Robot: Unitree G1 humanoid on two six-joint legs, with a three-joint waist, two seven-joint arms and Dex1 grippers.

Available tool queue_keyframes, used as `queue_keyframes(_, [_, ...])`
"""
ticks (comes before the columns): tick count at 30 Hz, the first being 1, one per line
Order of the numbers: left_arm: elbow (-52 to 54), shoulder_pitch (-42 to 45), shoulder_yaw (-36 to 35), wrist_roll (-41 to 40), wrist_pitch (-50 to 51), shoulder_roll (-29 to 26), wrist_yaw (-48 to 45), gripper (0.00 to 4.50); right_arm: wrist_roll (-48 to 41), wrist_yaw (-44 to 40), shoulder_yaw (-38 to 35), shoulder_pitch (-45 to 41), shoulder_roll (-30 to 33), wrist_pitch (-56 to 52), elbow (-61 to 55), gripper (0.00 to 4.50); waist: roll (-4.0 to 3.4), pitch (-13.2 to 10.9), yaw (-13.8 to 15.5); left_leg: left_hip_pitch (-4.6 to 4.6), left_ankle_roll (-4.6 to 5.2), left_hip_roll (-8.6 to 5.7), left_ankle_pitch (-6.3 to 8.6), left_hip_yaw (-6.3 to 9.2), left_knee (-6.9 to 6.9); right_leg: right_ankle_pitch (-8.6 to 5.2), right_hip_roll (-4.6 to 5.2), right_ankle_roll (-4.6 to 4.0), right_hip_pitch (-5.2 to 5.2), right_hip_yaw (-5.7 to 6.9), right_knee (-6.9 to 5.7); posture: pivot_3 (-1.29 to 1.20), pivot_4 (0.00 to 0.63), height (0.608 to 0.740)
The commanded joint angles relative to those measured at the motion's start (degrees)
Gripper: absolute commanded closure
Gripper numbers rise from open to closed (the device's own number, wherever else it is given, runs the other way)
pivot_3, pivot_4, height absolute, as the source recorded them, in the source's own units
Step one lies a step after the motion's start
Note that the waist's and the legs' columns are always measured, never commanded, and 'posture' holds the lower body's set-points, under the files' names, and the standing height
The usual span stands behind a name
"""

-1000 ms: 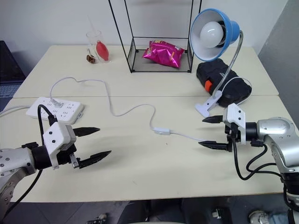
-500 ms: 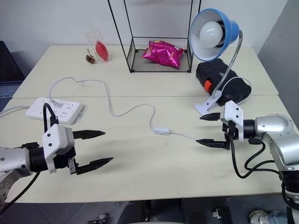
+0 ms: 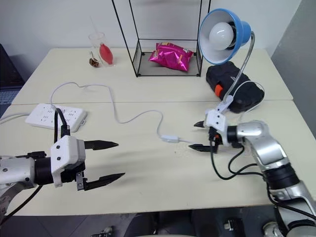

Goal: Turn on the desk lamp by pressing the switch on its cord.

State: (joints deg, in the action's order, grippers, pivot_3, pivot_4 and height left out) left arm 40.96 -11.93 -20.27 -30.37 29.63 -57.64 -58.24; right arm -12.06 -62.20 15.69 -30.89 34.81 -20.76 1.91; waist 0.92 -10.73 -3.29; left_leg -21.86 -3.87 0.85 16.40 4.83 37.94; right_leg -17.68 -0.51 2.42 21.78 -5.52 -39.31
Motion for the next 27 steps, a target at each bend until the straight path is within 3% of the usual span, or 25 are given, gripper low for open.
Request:
queue_keyframes(1, [1.17, -0.53, -0.52, 1.11, -1.46, -0.3, -0.33, 0.03, 2.06, 0.49, 1.21, -1.99, -2.41, 2.9, 2.81, 0.0, 0.0, 0.0, 0.02, -0.01, 0.0, 0.01, 0.0, 0.01, 0.0, 0.0, 0.0, 0.0, 0.0, 0.01, 0.01, 0.0, 0.15, 0.74])
queue_keyframes(22, [1.9, -4.71, -0.94, 3.28, -3.95, 0.64, -0.33, 0.03, 5.98, -0.04, 2.61, -3.1, -10.46, 9.43, 13.74, 0.0, 0.0, 0.0, 0.03, 0.01, 0.0, -0.02, 0.0, 0.03, 0.03, 0.0, 0.01, 0.0, 0.0, 0.02, -0.09, 0.0, 0.15, 0.74])
queue_keyframes(25, [1.23, -4.36, -0.86, 3.62, -4.26, 0.7, -0.32, 0.0, 6.9, 0.08, 2.68, -3.85, -11.39, 10.89, 15.81, 0.48, 0.0, 0.0, 0.01, 0.02, 0.0, -0.02, 0.0, 0.02, 0.03, 0.0, 0.0, 0.0, 0.01, 0.01, -0.09, 0.0, 0.15, 0.74])
queue_keyframes(27, [0.89, -4.13, -0.71, 3.69, -4.23, 0.85, -0.14, 0.0, 7.17, 0.63, 2.5, -4.3, -12.19, 11.7, 16.93, 1.03, 0.0, 0.0, -0.02, 0.02, 0.0, -0.02, 0.0, 0.01, 0.03, 0.0, 0.0, 0.0, 0.01, 0.01, -0.09, 0.0, 0.15, 0.74])
